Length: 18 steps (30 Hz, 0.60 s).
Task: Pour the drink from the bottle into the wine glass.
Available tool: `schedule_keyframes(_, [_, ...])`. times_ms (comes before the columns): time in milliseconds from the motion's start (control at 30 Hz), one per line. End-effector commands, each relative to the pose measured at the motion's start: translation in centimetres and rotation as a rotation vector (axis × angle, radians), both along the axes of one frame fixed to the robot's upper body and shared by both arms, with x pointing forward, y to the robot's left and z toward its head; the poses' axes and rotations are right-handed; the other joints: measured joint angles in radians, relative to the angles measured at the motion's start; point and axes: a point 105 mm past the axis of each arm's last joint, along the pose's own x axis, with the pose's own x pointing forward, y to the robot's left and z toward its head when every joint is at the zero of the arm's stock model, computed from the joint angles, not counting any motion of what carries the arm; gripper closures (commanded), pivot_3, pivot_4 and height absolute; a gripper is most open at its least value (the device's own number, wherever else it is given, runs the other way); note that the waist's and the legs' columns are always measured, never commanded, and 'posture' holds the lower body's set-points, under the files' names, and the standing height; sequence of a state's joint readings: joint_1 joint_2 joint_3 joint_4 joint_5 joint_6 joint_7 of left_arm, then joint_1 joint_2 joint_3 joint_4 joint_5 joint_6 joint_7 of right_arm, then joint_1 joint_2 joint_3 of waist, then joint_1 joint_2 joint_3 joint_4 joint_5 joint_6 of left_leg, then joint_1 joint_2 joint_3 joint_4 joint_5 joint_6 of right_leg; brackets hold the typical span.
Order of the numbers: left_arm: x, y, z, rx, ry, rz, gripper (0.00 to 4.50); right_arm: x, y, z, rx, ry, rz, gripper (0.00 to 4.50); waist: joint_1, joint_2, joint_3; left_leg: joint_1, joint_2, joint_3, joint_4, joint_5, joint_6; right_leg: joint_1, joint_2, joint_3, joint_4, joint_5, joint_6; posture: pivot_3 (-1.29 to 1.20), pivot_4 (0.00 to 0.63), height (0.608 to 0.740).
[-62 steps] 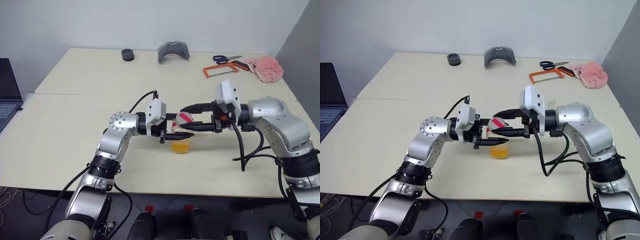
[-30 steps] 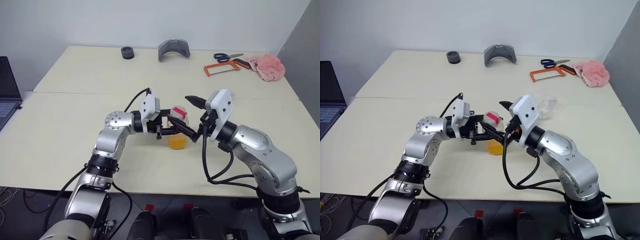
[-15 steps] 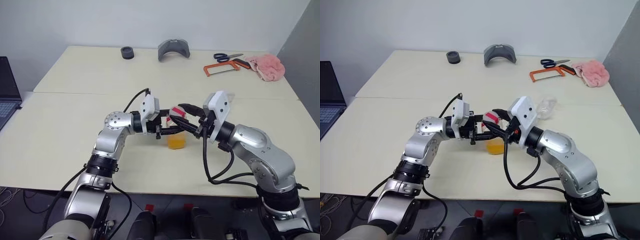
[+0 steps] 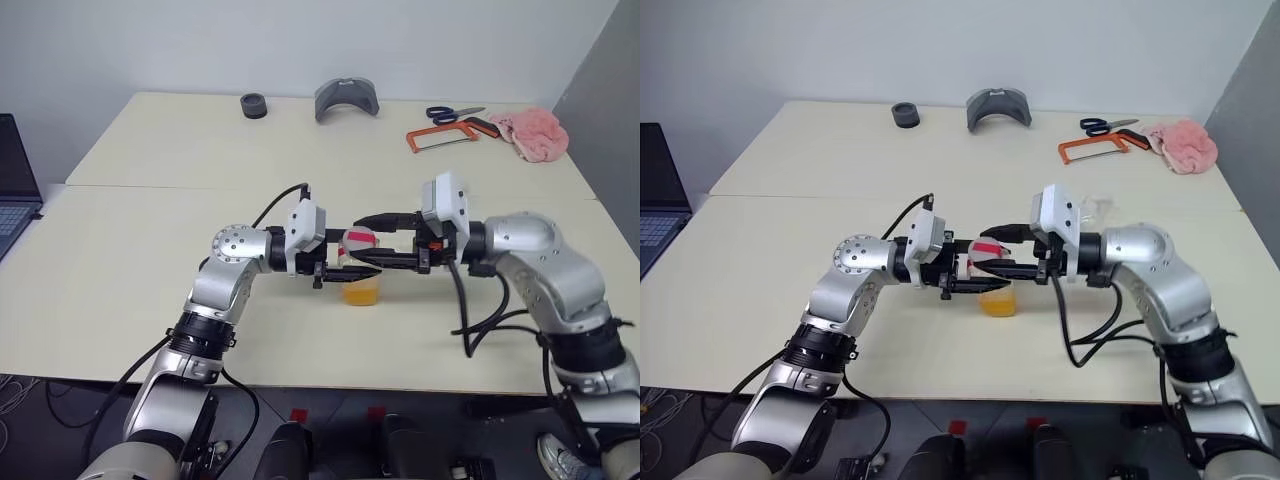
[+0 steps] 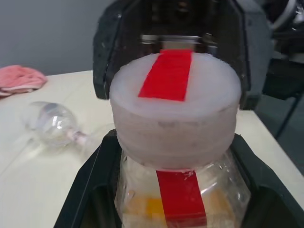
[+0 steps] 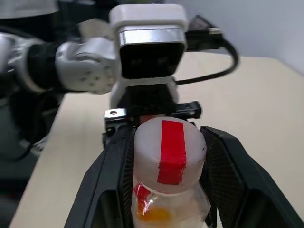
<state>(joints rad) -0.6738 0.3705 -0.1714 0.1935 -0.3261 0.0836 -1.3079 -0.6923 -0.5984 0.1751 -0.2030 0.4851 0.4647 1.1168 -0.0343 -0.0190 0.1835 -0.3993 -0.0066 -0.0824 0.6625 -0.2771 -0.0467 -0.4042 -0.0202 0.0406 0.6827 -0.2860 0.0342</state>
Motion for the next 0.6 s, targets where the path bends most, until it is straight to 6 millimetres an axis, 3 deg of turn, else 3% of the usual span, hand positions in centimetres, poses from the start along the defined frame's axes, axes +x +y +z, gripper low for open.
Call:
schedule_keyframes(33, [0.0,0.1,1.0,-0.024,-0.023,0.002,2.33,-1.6,-0.2,0.3,-0.048,-0.005,0.119,2.67,0.001,0.000,0.000,0.000,0.000,0.000,0.000,0.000,0.000,0.000,0.000,0.000,0.000,0.000,0.000,0.00,0.150,0.740])
schedule_keyframes(133, [-0.1,-0.1,1.1,-0.033,-0.019,0.002,2.33,-1.3,-0.6,0.1,-0.035,-0.034,0.053,2.67,0.002,0.000,0.000,-0.001,0.001,-0.001,0.000,0.000,0.000,0.000,-0.002,0.000,0.000,0.000,0.000,0.00,0.150,0.740])
schedule_keyframes(233, [-0.1,0.0,1.1,-0.031,-0.015,0.002,2.33,-0.6,-1.0,1.0,0.056,-0.050,-0.049,1.67,0.002,0.000,0.000,-0.001,0.001,-0.002,0.001,0.000,0.000,0.000,-0.002,0.001,0.000,0.000,0.000,0.00,0.150,0.740])
schedule_keyframes(400, [0.5,-0.1,1.6,-0.052,-0.025,0.023,2.33,-2.1,-1.9,2.2,0.185,-0.040,-0.180,0.01,0.004,0.000,0.000,-0.001,0.001,-0.004,0.001,0.000,-0.001,0.000,-0.003,0.001,0.001,0.000,0.000,0.00,0.150,0.740])
schedule_keyframes(500, [1.0,-0.3,1.8,-0.068,-0.030,0.044,2.33,-3.3,-2.1,1.7,0.254,-0.034,-0.348,0.00,0.005,0.000,0.000,-0.001,0.002,-0.005,0.001,0.001,-0.001,0.000,-0.003,0.000,0.001,0.000,0.000,0.00,0.150,0.740])
schedule_keyframes(600, [1.2,-0.4,1.7,-0.075,-0.028,0.047,2.33,-3.1,-1.4,1.4,0.310,-0.046,-0.491,0.00,0.001,0.000,0.000,-0.001,0.001,-0.004,0.001,0.000,-0.001,0.000,-0.003,0.001,0.002,0.000,0.000,0.00,0.150,0.740])
